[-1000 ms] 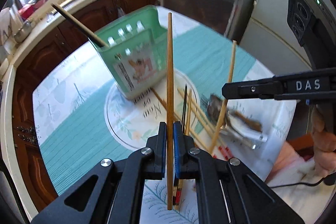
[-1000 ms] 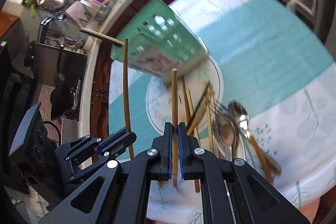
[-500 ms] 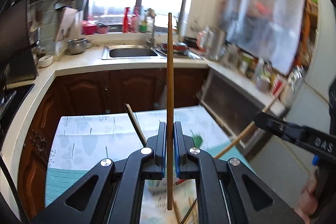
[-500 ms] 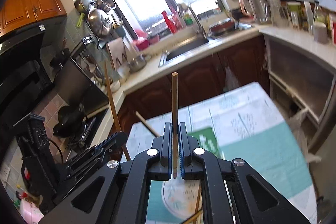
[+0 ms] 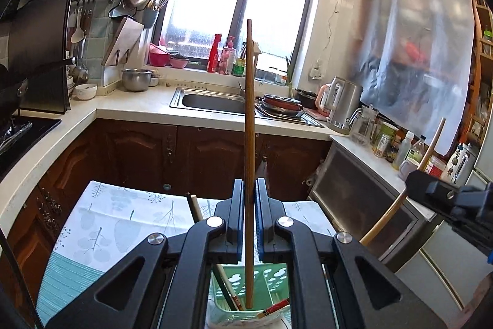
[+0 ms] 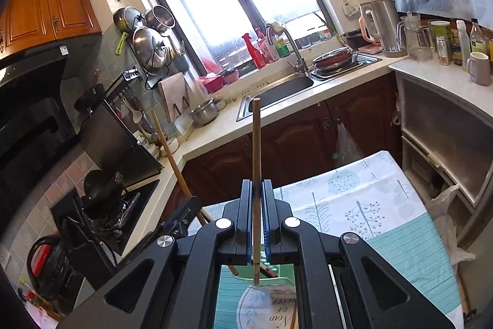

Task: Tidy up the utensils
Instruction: 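Lift both held chopsticks upright over the green holder, then drop the chopsticks into the green holder by opening both tools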

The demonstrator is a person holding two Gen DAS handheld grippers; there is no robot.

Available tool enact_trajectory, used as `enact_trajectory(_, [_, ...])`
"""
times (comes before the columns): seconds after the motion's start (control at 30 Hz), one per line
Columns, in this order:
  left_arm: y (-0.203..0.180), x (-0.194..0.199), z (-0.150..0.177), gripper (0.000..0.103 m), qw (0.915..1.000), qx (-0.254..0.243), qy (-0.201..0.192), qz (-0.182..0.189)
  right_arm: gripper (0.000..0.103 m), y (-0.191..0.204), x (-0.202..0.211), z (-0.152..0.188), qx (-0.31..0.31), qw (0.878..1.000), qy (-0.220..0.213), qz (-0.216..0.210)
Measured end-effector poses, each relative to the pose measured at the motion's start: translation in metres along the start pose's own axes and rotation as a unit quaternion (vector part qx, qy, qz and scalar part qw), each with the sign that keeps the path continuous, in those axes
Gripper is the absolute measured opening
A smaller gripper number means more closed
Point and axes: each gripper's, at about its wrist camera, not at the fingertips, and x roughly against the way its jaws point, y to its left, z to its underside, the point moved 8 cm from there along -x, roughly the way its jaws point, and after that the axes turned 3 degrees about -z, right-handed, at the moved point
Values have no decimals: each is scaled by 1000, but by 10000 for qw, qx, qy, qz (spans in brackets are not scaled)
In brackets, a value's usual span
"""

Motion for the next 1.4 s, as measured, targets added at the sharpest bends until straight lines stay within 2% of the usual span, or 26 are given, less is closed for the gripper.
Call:
enact_trajectory(0.27, [8,-11,22,4,9999,95,-115,-55,5,7,-14,-6,272,9995,-64,130])
enact_trajectory(0.43, [12,-14,37,4,9993,21,-317,-184,6,10,-36,13,538,9981,124,261])
enact_trajectory(0.57, [15,-11,45,5,9989,52,-409,-215,6,15,-64,34,986,9935,372,425])
enact_trajectory(0.6, [15,-9,46,6,9989,47,-431,-196,6,16,-73,40,1068,9921,478,443])
enact_trajectory(0.67, [16,-4,47,19,9990,44,-430,-146,6,16,-90,52,1155,9898,731,405])
enact_trajectory(0.73, [19,1,47,28,9990,61,-420,-153,7,17,-107,64,1126,9880,1013,308])
enact_trajectory(0.8, [23,8,47,29,9991,132,-382,-148,7,16,-121,73,1023,9870,1227,178])
enact_trajectory(1.07, [42,36,56,30,9995,212,217,-53,9,14,-156,95,536,9841,1674,-251])
enact_trajectory(1.27, [58,50,80,32,9972,187,709,-132,10,27,-166,104,254,9815,1813,-569])
enact_trajectory(1.4, [65,54,103,32,9929,54,1175,-201,10,40,-162,108,363,9800,1845,-648])
